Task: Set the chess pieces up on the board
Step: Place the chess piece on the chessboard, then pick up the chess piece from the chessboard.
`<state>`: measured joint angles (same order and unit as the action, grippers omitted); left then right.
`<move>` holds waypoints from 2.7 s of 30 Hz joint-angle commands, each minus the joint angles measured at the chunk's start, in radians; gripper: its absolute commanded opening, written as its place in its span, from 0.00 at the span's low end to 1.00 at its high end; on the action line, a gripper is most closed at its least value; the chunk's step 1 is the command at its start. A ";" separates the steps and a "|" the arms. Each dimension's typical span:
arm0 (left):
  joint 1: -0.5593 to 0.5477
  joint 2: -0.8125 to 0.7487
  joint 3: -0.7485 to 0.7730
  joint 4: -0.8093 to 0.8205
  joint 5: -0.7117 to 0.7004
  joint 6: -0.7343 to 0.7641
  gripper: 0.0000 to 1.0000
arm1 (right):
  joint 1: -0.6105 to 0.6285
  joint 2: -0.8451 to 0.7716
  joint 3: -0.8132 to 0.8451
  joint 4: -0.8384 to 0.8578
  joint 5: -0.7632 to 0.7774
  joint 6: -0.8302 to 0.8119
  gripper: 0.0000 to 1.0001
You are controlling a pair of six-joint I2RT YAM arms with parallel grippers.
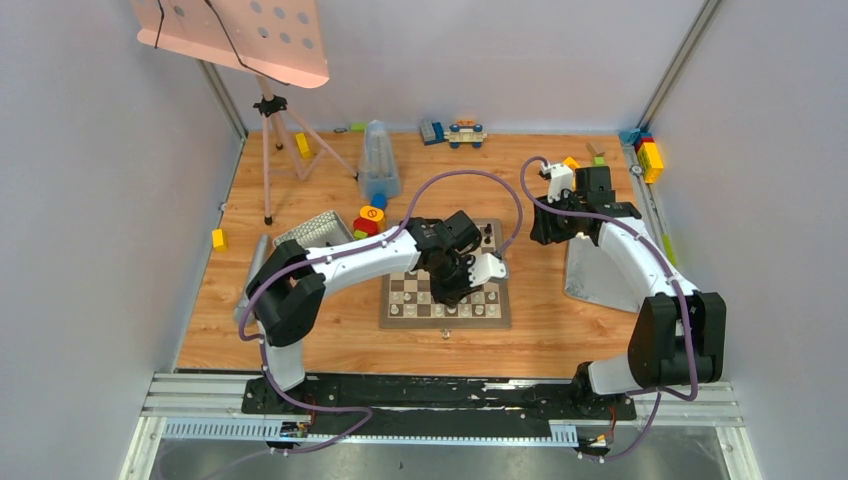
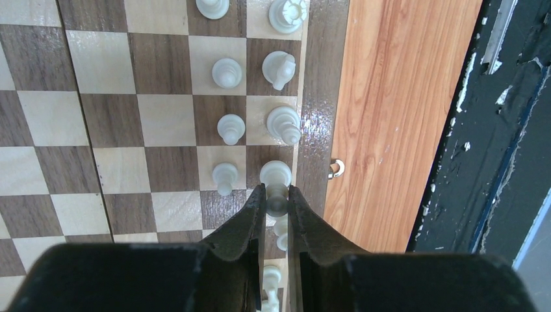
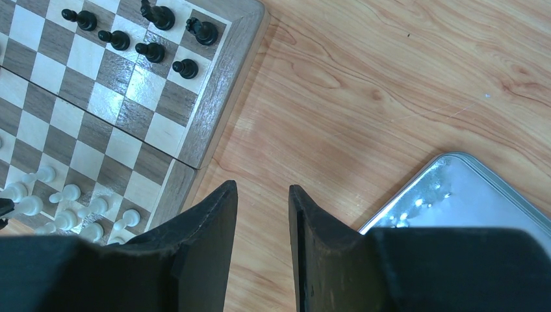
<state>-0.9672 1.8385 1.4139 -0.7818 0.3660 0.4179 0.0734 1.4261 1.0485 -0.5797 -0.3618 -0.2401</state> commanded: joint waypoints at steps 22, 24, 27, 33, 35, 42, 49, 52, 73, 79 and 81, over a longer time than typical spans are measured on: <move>0.024 -0.127 -0.006 0.017 -0.035 0.005 0.55 | 0.003 0.005 0.041 0.007 -0.020 -0.016 0.36; 0.066 -0.155 0.000 0.016 -0.039 -0.009 0.55 | 0.003 0.002 0.041 0.006 -0.020 -0.015 0.36; 0.140 -0.169 0.011 0.009 -0.088 -0.023 0.55 | 0.002 0.003 0.042 0.006 -0.022 -0.013 0.36; 0.239 -0.132 0.038 -0.014 -0.219 -0.075 0.56 | 0.003 0.008 0.044 0.006 -0.023 -0.011 0.36; 0.263 -0.109 0.052 -0.028 -0.220 -0.097 0.57 | 0.004 0.010 0.044 0.006 -0.024 -0.011 0.36; 0.278 -0.037 0.066 -0.058 -0.193 -0.118 0.57 | 0.005 0.014 0.045 0.004 -0.022 -0.011 0.36; 0.278 0.022 0.068 -0.072 -0.167 -0.117 0.53 | 0.004 0.016 0.044 0.004 -0.019 -0.014 0.36; 0.278 0.032 0.069 -0.070 -0.161 -0.116 0.50 | 0.004 0.017 0.046 0.004 -0.019 -0.015 0.36; 0.278 -0.018 0.099 -0.129 -0.095 -0.059 0.08 | 0.004 0.021 0.045 0.001 -0.019 -0.015 0.36; 0.273 -0.118 0.072 -0.165 -0.011 -0.002 0.07 | 0.004 0.024 0.047 -0.001 -0.020 -0.013 0.36; 0.262 -0.147 0.048 -0.167 0.029 0.018 0.07 | 0.005 0.027 0.048 0.000 -0.020 -0.014 0.36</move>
<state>-0.6891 1.8080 1.4685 -0.9237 0.2913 0.3710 0.0734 1.4506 1.0542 -0.5877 -0.3691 -0.2413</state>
